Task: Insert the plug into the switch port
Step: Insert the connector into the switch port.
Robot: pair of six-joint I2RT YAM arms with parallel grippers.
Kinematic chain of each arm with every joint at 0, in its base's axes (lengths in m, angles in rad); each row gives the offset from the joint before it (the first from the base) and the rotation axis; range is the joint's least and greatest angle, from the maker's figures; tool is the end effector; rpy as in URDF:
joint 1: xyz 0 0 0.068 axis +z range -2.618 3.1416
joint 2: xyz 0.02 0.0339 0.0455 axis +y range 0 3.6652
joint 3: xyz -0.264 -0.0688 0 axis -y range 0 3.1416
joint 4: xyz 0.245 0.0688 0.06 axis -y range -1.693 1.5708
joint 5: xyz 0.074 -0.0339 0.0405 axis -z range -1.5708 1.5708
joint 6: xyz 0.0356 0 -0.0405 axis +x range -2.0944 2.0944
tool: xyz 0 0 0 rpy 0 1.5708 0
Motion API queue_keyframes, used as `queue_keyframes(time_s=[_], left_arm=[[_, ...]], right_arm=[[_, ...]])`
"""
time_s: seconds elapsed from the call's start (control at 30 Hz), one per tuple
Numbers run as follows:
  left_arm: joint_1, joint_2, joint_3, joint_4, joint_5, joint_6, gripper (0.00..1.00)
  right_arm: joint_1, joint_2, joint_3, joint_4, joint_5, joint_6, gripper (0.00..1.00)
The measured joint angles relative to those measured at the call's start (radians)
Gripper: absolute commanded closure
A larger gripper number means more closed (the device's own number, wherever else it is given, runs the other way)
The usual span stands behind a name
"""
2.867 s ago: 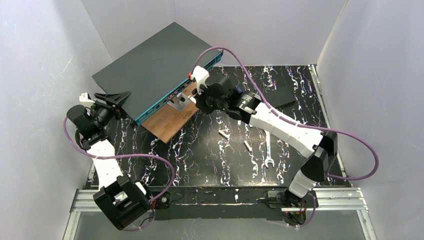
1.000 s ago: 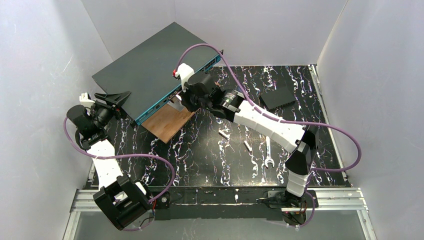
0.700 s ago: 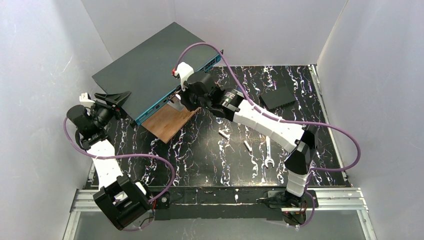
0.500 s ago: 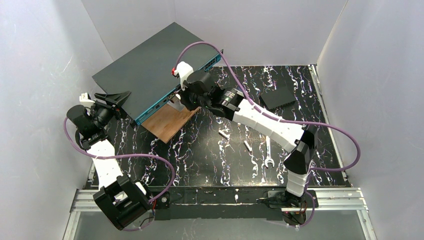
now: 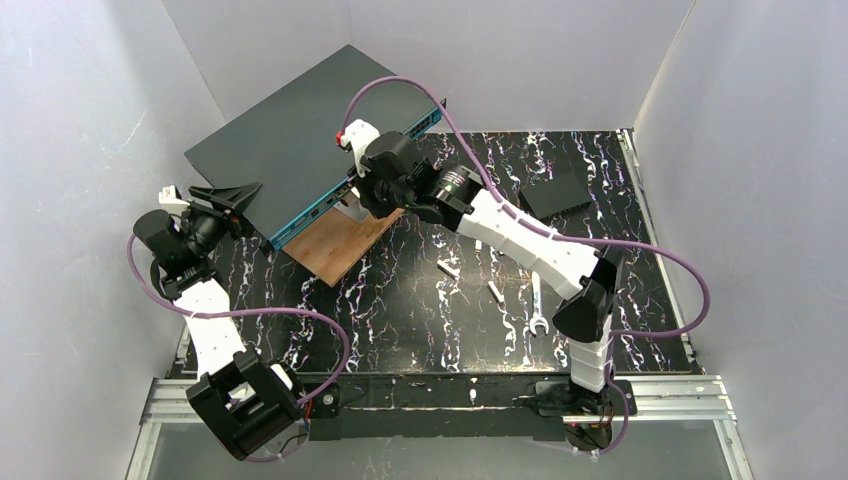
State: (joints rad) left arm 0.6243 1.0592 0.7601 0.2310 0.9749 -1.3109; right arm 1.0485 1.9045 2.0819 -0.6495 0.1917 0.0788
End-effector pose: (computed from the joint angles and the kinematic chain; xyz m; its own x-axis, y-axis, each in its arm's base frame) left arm 0.2090 0.1142 0.3224 -0.3446 -0.9168 -0.2020 0.0345 0.2026 -0.9786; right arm 0.2224 0.3728 0.4157 -0.2865 -0.3428 -0.8947 -0.7459 0.6658 -0.0163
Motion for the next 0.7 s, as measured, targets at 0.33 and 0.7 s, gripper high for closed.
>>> queue_keyframes(time_s=[0.33,0.7], left_arm=[[0.0,0.0,0.0,0.0,0.002,0.001,1.0],[0.0,0.0,0.0,0.0,0.001,0.001,1.0]], right_arm=[[0.0,0.034,0.069,-0.027,0.005,0.0,0.99],[0.001,0.013,-0.003,0.046,0.014,-0.004,0.96]])
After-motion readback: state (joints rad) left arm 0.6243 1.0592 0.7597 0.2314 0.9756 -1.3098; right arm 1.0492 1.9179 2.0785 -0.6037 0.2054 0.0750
